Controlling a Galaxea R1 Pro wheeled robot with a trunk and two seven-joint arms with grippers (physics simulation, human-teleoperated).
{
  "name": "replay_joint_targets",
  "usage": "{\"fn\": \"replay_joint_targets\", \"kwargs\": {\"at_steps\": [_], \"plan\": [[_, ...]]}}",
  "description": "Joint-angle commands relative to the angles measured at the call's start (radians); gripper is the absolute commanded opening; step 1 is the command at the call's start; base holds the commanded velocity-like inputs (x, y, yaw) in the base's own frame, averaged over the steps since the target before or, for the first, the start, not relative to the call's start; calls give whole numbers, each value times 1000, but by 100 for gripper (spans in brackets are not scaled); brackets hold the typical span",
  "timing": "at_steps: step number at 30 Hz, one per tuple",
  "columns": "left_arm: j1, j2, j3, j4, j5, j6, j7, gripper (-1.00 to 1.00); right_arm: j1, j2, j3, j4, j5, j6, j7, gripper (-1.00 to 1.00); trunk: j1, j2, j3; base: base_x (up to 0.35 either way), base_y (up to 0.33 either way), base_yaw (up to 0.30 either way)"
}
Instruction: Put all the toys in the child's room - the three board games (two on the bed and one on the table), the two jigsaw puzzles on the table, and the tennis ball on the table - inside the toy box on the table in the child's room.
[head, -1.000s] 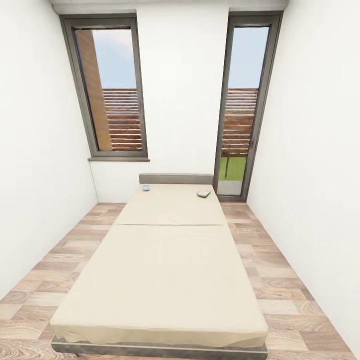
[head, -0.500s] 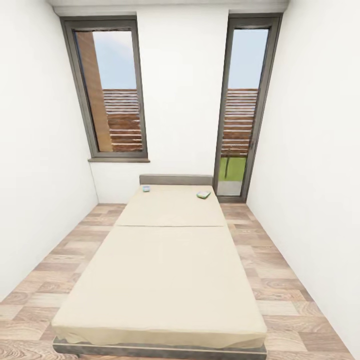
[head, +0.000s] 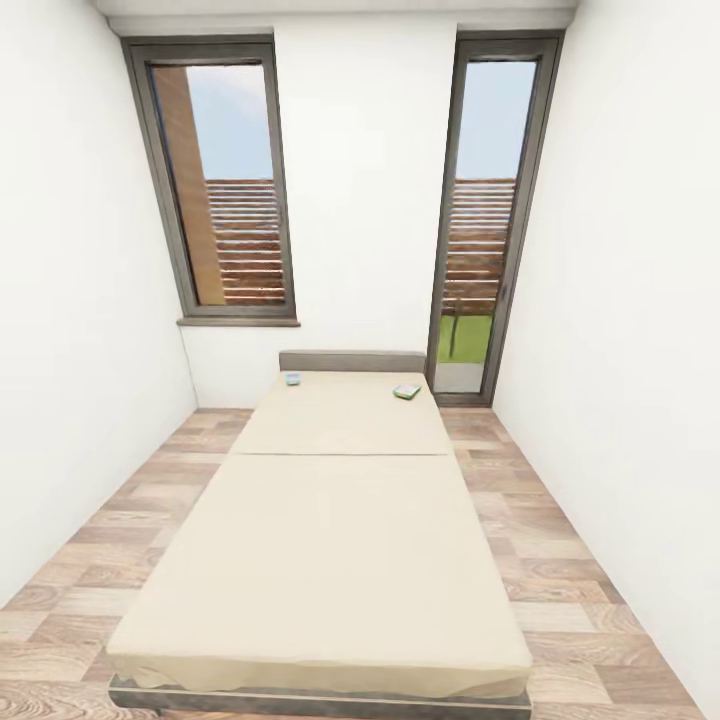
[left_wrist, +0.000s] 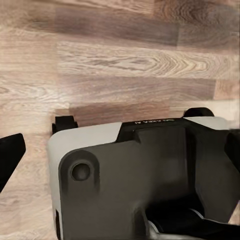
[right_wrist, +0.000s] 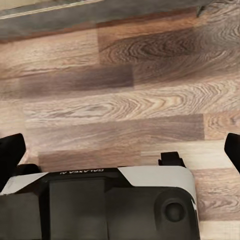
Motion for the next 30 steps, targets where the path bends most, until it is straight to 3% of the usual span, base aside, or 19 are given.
{"fn": "replay_joint_targets", "kwargs": {"at_steps": [1, 8, 15, 16, 19, 20, 21, 22, 30], "plan": [[0, 9, 4, -25, 2, 28, -44, 100, 0, 0, -1, -35, -12, 31, 1, 100, -4, 6, 2, 0, 0, 0], [-1, 66, 4, -191, 1, 140, -296, 100, 0, 0, -4, -227, -71, 184, 1, 100, -31, 55, 24, 0, 0, 0], [-1, 91, 34, -353, 1, 224, -502, 100, -3, 0, -5, -371, -151, 275, 2, 100, -57, 104, 45, 0, 0, 0], [-1, 91, 34, -353, 1, 224, -502, 100, -3, 0, -5, -371, -151, 275, 2, 100, -61, 111, 49, 0, 0, 0], [-2, 98, 72, -425, 0, 247, -577, 100, -7, 0, -6, -425, -193, 291, 2, 100, -73, 132, 58, 0, 0, 0], [-2, 101, 120, -493, 0, 262, -645, 100, -11, 0, -6, -473, -232, 300, 2, 100, -77, 139, 61, 0, 0, 0], [-2, 102, 137, -513, 0, 266, -666, 100, -12, 0, -6, -488, -243, 301, 2, 100, -80, 146, 64, 0, 0, 0], [-2, 102, 137, -513, 0, 266, -666, 100, -12, 0, -6, -488, -243, 301, 2, 100, -84, 153, 67, 0, 0, 0], [-3, 103, 281, -590, 0, 275, -787, 100, -38, 5, -8, -569, -286, 296, 3, 100, -115, 209, 92, 0, 0, 0]]}}
